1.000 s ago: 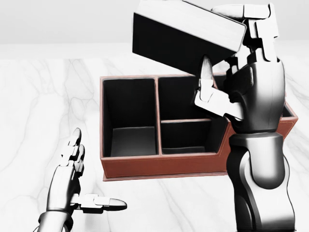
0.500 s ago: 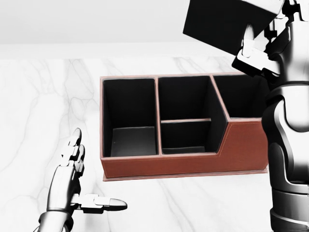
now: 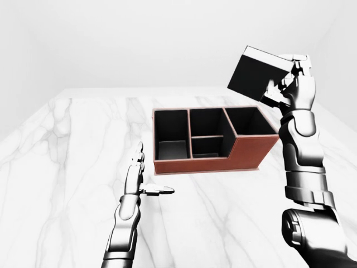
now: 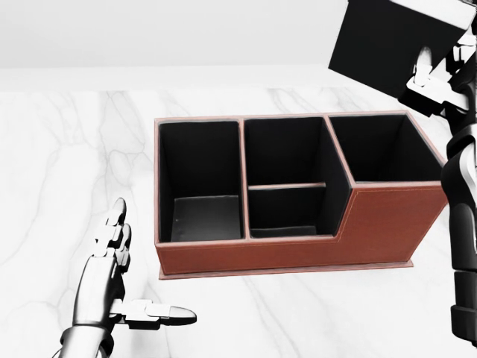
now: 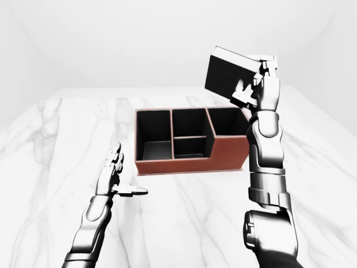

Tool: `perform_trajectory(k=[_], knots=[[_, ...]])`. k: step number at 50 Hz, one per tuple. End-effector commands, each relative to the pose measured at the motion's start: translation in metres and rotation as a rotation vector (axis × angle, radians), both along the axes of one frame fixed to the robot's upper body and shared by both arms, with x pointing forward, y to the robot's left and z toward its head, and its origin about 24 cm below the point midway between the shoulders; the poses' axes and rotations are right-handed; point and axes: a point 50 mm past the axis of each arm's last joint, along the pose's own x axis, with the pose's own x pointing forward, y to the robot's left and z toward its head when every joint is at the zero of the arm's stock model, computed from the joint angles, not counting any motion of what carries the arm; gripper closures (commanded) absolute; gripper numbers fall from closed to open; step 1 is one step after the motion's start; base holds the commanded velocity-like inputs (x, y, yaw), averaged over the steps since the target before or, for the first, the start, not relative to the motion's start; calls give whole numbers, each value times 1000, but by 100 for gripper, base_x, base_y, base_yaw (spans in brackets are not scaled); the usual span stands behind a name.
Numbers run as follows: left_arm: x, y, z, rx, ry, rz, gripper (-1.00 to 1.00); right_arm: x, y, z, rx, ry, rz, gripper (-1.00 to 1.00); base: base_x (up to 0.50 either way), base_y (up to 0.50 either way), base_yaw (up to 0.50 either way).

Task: Pick up the book and place it in the right compartment of the caddy.

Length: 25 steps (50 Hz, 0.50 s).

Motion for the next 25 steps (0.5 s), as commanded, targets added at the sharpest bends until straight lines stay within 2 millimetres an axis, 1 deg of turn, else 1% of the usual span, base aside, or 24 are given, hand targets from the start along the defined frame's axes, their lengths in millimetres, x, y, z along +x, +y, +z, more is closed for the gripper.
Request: perform_trajectory(k=[1, 5, 10, 14, 21, 22, 25], knots=[[2, 0, -4, 5, 1, 3, -100, 4, -16, 1, 14, 25, -46, 100, 0, 0, 0], [2, 0, -4, 5, 1, 3, -100, 4, -17, -2, 14, 36, -49, 100, 0, 0, 0], [2, 0, -3, 4, 1, 5, -100, 8, -20, -12, 17, 86, -58, 100, 0, 0, 0], [2, 0, -3, 4, 1, 4, -100, 10, -22, -14, 19, 99, -63, 100, 0, 0, 0], [2, 0, -3, 5, 1, 4, -100, 17, -27, -30, 30, 186, -84, 100, 0, 0, 0], [2, 0, -3, 5, 1, 4, -100, 19, -28, -35, 34, 209, -88, 100, 0, 0, 0], [2, 0, -3, 5, 1, 4, -100, 20, -29, -38, 38, 226, -91, 100, 0, 0, 0]])
